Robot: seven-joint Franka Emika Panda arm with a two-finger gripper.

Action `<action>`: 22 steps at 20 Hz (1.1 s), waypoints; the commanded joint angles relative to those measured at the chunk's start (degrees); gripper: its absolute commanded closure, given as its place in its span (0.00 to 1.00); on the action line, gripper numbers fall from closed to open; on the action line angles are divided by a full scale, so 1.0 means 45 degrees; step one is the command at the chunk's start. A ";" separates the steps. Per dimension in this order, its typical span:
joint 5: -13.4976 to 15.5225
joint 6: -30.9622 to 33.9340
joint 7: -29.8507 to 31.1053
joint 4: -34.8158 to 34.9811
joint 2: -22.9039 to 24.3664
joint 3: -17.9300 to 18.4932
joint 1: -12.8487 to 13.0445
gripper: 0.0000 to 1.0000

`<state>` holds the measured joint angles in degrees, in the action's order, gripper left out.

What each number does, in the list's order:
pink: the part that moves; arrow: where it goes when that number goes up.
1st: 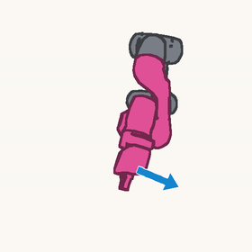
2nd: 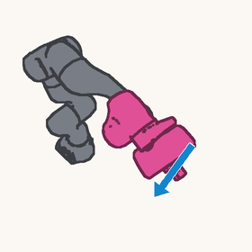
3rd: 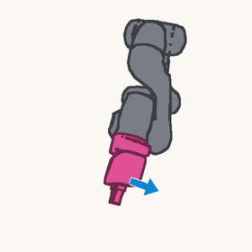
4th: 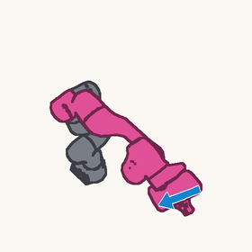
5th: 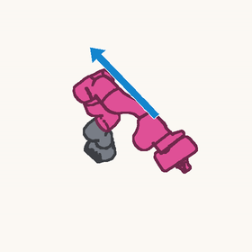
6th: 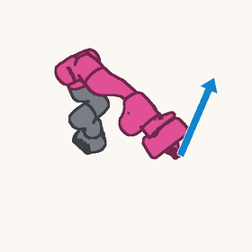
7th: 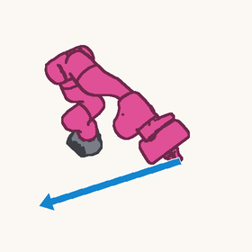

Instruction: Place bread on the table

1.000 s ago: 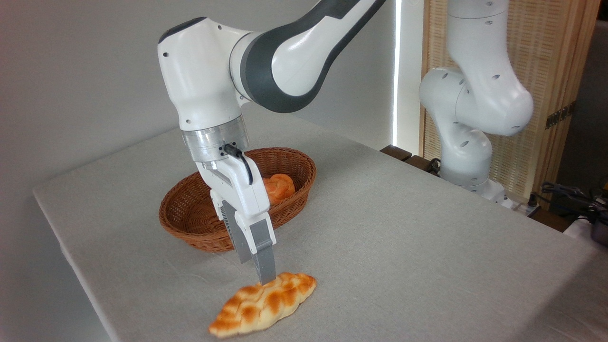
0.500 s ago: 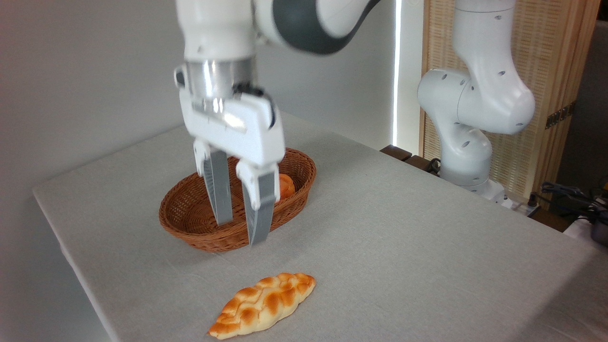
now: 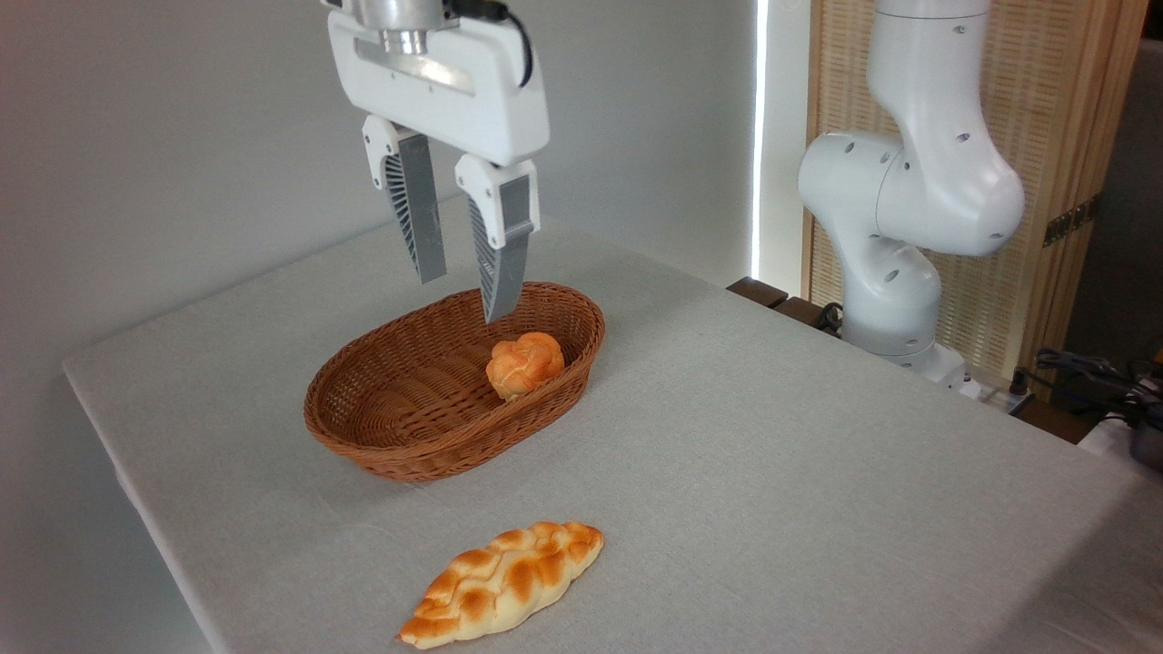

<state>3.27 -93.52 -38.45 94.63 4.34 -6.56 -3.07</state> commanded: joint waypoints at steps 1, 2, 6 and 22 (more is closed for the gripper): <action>-0.0685 0.0393 0.0223 -0.0110 -0.0456 0.0130 0.0777 0.00; -0.0824 0.0393 0.0224 -0.0052 -0.0554 0.0130 0.0914 0.00; -0.0864 0.0412 0.0185 -0.0051 -0.0594 0.0247 0.0935 0.00; -0.1157 0.0822 -0.0069 -0.0266 -0.0497 0.1693 0.1716 0.00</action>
<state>-1.34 -91.50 -38.12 94.20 1.69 -0.19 3.25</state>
